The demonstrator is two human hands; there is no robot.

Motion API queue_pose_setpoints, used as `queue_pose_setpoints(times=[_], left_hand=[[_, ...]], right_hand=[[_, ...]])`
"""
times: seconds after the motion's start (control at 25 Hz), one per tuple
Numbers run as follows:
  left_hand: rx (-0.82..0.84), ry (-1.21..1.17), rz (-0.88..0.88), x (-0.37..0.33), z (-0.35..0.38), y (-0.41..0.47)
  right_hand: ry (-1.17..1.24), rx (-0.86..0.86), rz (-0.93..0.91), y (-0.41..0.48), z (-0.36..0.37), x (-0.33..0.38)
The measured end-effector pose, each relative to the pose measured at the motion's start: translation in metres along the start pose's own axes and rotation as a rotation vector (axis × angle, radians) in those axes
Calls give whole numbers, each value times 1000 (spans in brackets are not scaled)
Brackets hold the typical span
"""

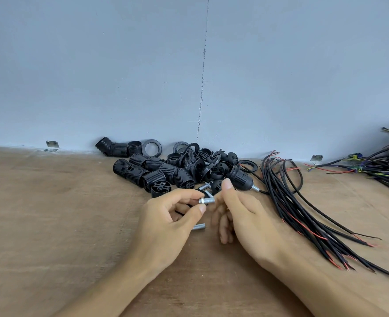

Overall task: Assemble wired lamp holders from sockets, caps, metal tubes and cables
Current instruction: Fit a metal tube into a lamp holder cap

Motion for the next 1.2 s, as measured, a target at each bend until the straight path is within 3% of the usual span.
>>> queue_pose_setpoints(times=[0.12,0.32,0.56,0.8,1.08,1.2], left_hand=[[4,-9,19,-2,0,0],[33,-8,15,0,4,0],[18,2,16,1,1,0],[32,17,19,1,4,0],[18,27,29,0,2,1],[22,32,36,0,4,0]], right_hand=[[-20,13,-92,-1,1,5],[-69,-39,58,1,-2,-5],[-54,28,-45,0,-1,-1],[-111,-3,74,-1,1,4],[-63,-18,-47,-5,1,12],[-110,-20,23,-3,3,7]])
Point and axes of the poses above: each hand's wrist, its own y-axis towards the middle knuckle, its own z-axis out of the palm, x = y × z, the point moved 6 cm from there along y, towards the middle knuckle, and after that the axes turned 15 degrees about x, right-handed, at the moved point
